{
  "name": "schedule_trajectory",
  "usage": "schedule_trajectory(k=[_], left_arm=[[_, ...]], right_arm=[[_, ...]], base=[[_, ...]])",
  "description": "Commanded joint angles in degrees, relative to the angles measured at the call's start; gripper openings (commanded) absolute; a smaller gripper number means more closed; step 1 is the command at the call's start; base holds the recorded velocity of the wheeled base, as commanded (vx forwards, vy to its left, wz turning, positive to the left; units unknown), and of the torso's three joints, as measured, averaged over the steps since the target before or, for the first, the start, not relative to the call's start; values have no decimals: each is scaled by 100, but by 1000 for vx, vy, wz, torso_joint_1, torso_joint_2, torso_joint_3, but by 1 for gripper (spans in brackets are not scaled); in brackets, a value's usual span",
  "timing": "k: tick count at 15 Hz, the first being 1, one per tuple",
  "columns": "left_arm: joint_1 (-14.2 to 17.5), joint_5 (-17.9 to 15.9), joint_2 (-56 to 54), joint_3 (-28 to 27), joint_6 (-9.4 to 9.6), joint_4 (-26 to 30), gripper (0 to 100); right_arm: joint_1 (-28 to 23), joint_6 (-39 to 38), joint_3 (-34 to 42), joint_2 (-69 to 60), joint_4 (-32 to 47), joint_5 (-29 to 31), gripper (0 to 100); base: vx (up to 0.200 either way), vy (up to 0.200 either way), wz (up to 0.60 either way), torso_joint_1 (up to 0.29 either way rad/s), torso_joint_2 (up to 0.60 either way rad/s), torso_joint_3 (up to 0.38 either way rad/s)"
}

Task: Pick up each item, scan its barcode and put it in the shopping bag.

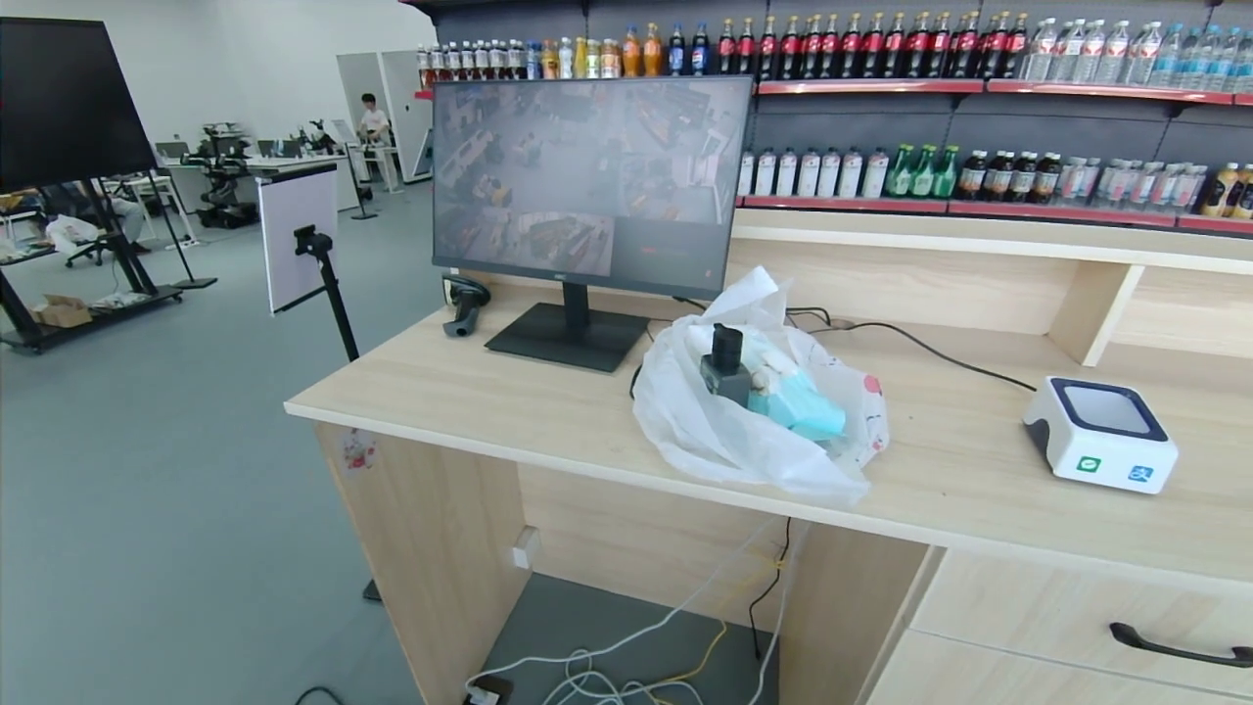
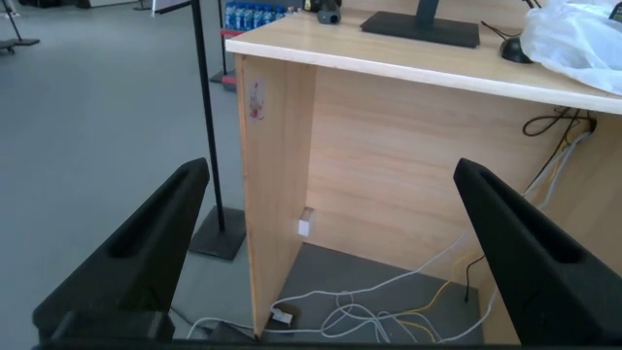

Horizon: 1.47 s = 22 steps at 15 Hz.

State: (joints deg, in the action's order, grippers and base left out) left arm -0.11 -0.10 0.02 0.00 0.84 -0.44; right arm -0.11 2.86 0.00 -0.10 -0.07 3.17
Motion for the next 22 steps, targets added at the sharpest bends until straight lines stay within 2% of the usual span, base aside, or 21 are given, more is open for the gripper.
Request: schedule_trajectory(k=[1, 7, 22], left_arm=[[2, 1, -2, 0, 4, 0, 100], [2, 1, -2, 0, 4, 0, 100], [2, 1, -2, 0, 4, 0, 100]], right_arm=[[2, 4, 0, 10, -10, -1, 100], [-7, -5, 0, 10, -1, -9, 100], [2, -5, 0, 10, -1, -9, 100]], base=[[0, 0, -600, 2, 2, 2], [0, 0, -500, 2, 1, 3], [0, -200, 0, 5, 3, 1]])
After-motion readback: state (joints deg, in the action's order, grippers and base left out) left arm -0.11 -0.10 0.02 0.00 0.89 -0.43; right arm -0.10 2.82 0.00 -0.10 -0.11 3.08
